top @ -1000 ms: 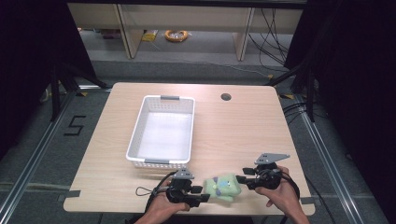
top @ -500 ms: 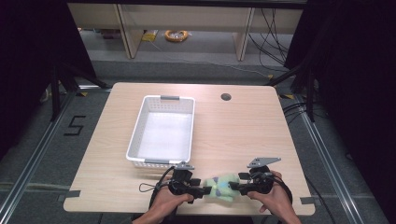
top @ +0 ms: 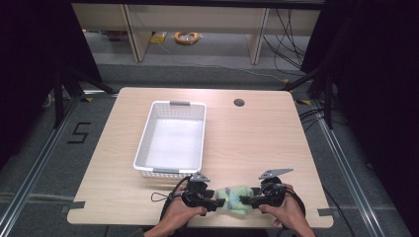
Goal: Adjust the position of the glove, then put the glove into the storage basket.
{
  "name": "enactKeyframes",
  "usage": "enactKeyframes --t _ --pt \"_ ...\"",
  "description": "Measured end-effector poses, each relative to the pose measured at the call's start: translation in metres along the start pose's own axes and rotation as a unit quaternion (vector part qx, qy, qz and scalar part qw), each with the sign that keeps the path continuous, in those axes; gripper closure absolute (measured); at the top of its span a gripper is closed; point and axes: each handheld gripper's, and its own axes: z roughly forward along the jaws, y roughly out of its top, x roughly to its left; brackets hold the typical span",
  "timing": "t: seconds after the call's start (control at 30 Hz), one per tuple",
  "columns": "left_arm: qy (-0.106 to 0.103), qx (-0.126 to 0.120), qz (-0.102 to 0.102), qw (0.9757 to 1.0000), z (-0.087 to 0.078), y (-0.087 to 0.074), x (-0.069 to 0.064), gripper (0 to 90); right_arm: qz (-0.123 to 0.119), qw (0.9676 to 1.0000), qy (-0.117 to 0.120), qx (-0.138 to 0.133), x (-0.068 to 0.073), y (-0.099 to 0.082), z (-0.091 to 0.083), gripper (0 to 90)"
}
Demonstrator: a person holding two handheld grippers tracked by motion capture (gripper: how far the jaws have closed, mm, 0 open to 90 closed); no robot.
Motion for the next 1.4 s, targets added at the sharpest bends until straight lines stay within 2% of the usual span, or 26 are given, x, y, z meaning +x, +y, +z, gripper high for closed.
enactKeyframes --t 0.07,0.1,0.13,0.17,0.23,0.27,0.3,0.37,0.4,0.47,0.57,0.6,0.63,0.67,0.7,0.8,0.83,0.9,1.0,1.07,1.27,1.33,1.37,1.4 --pt "-0.002 0.006 0.006 1.0000 0.0003 0.0002 -0.0012 44.6 0.016 0.9998 0.007 0.004 0.0016 -0.0008 0.0006 43.8" --pt "0.001 0.004 0.006 1.0000 0.0008 0.0000 -0.0019 45.2 0.005 1.0000 0.008 0.000 -0.0003 -0.0007 0.0013 44.1" --pt "0.000 0.001 0.007 1.0000 0.0017 -0.0004 -0.0025 46.1 0.017 0.9998 0.007 0.003 0.0016 -0.0009 0.0006 44.5" --pt "-0.008 0.006 0.009 0.9999 0.0017 0.0000 -0.0021 46.8 0.014 0.9999 0.007 0.001 0.0011 -0.0009 0.0010 45.1" --pt "-0.012 0.008 0.008 0.9999 0.0028 -0.0010 -0.0051 48.5 0.001 0.9999 0.012 -0.001 -0.0020 -0.0007 0.0015 46.5" --pt "-0.015 0.010 0.010 0.9998 0.0031 -0.0011 -0.0052 49.5 0.001 0.9999 0.015 -0.001 -0.0022 -0.0009 0.0015 47.4" --pt "-0.011 0.006 0.007 0.9999 0.0038 -0.0019 -0.0070 50.4 0.001 0.9999 0.017 -0.001 -0.0023 -0.0011 0.0016 48.5" --pt "-0.020 0.011 0.010 0.9997 0.0043 -0.0016 -0.0067 51.8 0.002 0.9997 0.023 -0.001 -0.0027 -0.0015 0.0016 50.4" --pt "-0.016 0.002 0.008 0.9998 0.0058 -0.0022 -0.0072 52.5 0.002 0.9997 0.026 -0.002 -0.0030 -0.0018 0.0017 51.3" --pt "-0.029 0.014 0.008 0.9994 0.0051 -0.0015 -0.0059 54.6 0.003 0.9996 0.028 -0.003 -0.0034 -0.0021 0.0018 53.1" --pt "-0.028 0.014 0.010 0.9995 0.0058 -0.0017 -0.0067 58.7 -0.002 0.9993 0.036 -0.006 -0.0037 -0.0026 0.0014 58.3" --pt "-0.033 0.015 0.011 0.9993 0.0058 -0.0021 -0.0063 60.3 0.007 0.9990 0.043 -0.001 -0.0014 -0.0027 0.0010 60.1" --pt "-0.034 0.014 0.013 0.9992 0.0059 -0.0023 -0.0070 61.8 -0.010 0.9990 0.042 -0.006 -0.0034 -0.0025 0.0015 62.0" --pt "-0.035 0.015 0.017 0.9991 0.0056 -0.0022 -0.0072 63.0 0.000 0.9991 0.043 -0.001 0.0000 -0.0028 0.0002 63.7" --pt "-0.026 0.012 0.015 0.9995 0.0052 -0.0026 -0.0093 64.2 -0.008 0.9990 0.043 -0.005 -0.0004 -0.0027 0.0006 64.7" --pt "-0.032 0.013 0.025 0.9991 0.0048 -0.0029 -0.0094 66.4 -0.010 0.9983 0.057 -0.006 0.0000 -0.0030 0.0003 67.1" --pt "-0.023 0.015 0.024 0.9993 0.0039 -0.0026 -0.0101 66.9 -0.018 0.9989 0.042 -0.010 -0.0010 -0.0030 -0.0003 67.8" --pt "-0.036 0.014 0.026 0.9989 0.0042 -0.0023 -0.0082 67.8 -0.020 0.9987 0.045 -0.009 -0.0011 -0.0030 -0.0006 68.8" --pt "-0.028 0.010 0.028 0.9992 0.0036 -0.0026 -0.0096 68.5 -0.021 0.9988 0.044 -0.009 -0.0007 -0.0027 -0.0009 69.7" --pt "-0.032 0.008 0.027 0.9991 0.0036 -0.0025 -0.0092 69.1 -0.022 0.9989 0.040 -0.011 0.0000 -0.0028 -0.0011 70.5" --pt "-0.035 0.009 0.032 0.9988 0.0026 -0.0022 -0.0085 70.2 -0.025 0.9983 0.050 -0.017 0.0000 -0.0030 -0.0010 72.4" --pt "-0.033 0.006 0.029 0.9990 0.0023 -0.0025 -0.0096 70.6 -0.026 0.9986 0.041 -0.020 0.0004 -0.0029 -0.0020 73.2" --pt "-0.034 0.006 0.033 0.9989 0.0019 -0.0024 -0.0095 70.9 -0.020 0.9986 0.045 -0.018 0.0026 -0.0029 -0.0027 73.5" --pt "-0.035 0.007 0.037 0.9987 0.0016 -0.0023 -0.0096 71.2 -0.026 0.9985 0.043 -0.020 0.0023 -0.0027 -0.0026 73.8"
